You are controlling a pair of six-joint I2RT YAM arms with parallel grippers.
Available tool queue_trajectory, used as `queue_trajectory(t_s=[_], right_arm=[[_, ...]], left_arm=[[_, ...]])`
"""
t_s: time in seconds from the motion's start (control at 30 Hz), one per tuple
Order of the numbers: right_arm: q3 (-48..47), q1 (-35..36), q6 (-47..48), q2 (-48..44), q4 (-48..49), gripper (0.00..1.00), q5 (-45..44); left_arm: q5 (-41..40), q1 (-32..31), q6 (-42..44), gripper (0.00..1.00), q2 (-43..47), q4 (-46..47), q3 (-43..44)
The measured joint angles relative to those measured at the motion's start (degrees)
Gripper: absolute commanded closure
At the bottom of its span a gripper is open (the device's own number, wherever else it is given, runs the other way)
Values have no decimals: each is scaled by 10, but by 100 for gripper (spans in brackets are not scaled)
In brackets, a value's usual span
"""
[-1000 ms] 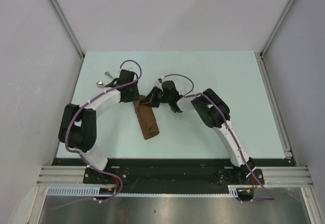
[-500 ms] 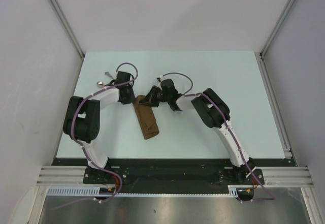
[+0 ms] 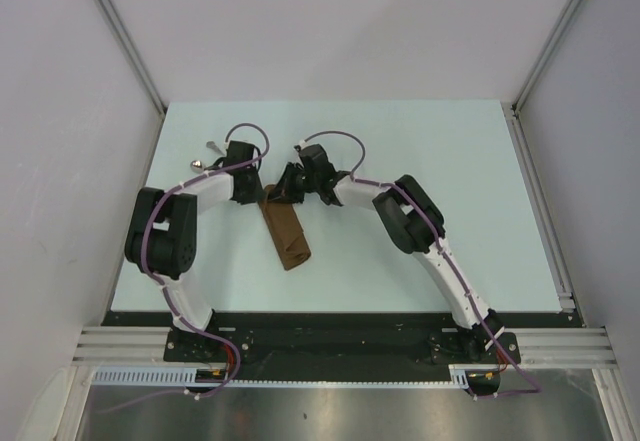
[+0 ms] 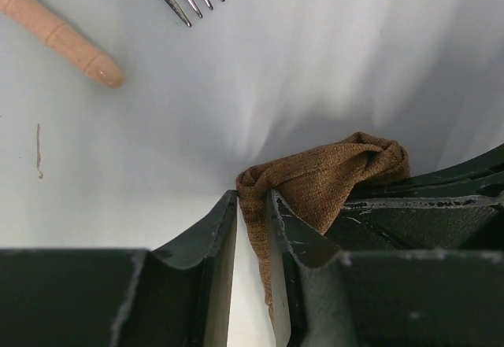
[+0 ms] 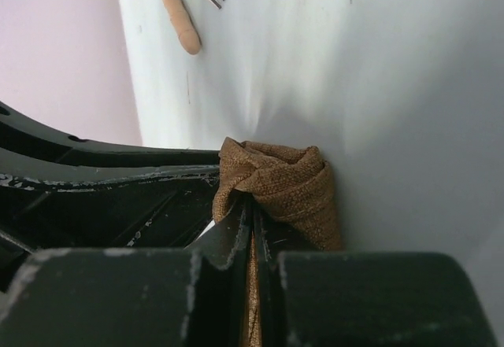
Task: Fold the napkin into a case and place the utensils inside
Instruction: Stuff the top corner of the smaller-rectangle-folded napkin into the folded napkin.
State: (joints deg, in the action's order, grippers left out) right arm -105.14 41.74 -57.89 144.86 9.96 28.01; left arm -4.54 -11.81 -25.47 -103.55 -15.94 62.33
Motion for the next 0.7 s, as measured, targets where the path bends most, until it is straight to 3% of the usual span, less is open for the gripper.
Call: queue_trajectory(t_s=[0.33,0.5,0.7], right_arm=[[-93,19,62,18,-135,95,-55],[-37,19,60,-10,-91,87,-61],[26,11,70,-43,-52,82,-35]], left_arm=[[-13,2,-2,72,2,11,-8],[-10,1,-6,65,10,1,-9],[3,-10,-15,68,63,-32,-9]])
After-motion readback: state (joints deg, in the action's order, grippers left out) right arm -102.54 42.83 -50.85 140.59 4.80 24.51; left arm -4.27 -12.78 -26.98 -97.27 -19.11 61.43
